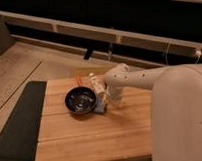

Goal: Place the white sponge in the ceramic cup

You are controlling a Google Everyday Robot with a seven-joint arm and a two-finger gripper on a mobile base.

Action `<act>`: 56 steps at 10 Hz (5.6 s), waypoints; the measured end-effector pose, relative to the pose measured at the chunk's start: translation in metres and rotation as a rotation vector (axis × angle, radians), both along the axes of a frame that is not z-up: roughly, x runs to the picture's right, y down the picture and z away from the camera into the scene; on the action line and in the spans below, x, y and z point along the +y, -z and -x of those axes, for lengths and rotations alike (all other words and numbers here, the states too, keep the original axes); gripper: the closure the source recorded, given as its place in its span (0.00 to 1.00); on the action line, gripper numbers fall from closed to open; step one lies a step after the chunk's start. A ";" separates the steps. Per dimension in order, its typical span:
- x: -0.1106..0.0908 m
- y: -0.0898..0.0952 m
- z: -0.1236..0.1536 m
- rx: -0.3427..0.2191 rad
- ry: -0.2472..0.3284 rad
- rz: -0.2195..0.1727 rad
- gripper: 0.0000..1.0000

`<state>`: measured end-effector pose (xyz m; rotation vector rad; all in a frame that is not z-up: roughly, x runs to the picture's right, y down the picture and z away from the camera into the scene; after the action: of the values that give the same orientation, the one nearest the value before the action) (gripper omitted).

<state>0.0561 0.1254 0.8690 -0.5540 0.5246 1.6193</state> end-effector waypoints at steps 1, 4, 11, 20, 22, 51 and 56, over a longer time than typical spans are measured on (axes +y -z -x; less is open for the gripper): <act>-0.001 -0.006 0.009 -0.016 0.017 0.008 0.35; -0.003 -0.017 0.032 -0.059 0.052 0.022 0.35; 0.012 -0.022 0.059 -0.123 0.083 0.064 0.35; -0.002 -0.018 0.052 -0.127 0.079 0.025 1.00; -0.021 -0.006 0.053 -0.107 0.115 -0.013 1.00; -0.124 0.005 -0.021 0.136 0.093 -0.263 1.00; -0.119 0.003 -0.018 0.121 0.097 -0.259 1.00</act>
<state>0.0742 0.0059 0.8658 -0.2358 0.4159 1.6034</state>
